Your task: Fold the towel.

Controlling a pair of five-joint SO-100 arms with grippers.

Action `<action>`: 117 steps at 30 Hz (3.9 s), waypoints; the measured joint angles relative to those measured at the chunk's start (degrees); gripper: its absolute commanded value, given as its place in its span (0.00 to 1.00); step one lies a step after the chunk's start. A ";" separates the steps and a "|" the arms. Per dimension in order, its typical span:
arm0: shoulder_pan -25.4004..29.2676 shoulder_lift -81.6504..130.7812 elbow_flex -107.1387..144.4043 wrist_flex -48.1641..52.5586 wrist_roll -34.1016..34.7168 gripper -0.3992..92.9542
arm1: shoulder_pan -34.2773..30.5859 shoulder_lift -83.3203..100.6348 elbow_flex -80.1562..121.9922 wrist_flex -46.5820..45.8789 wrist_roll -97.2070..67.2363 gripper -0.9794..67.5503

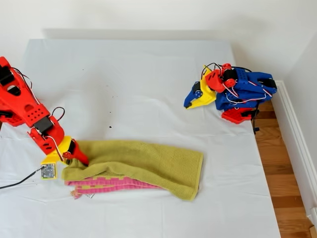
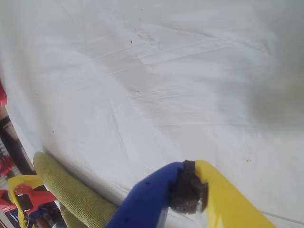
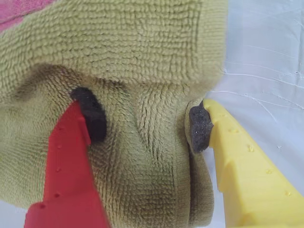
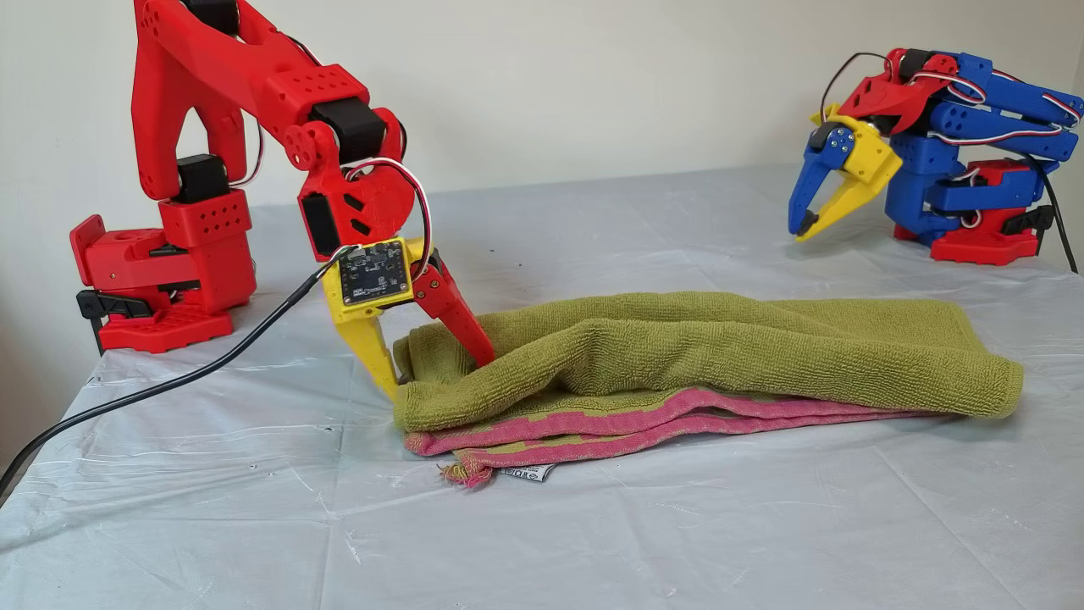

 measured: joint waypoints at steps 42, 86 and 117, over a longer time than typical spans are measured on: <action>19.69 20.13 -15.91 56.51 -27.25 0.02 | 0.00 0.00 0.00 0.00 0.00 0.02; -12.48 -47.11 -113.91 51.94 44.38 0.24 | 0.00 0.00 0.00 0.00 0.00 0.02; -15.47 -53.09 -116.19 47.02 56.34 0.30 | 0.00 0.00 0.00 0.00 0.00 0.02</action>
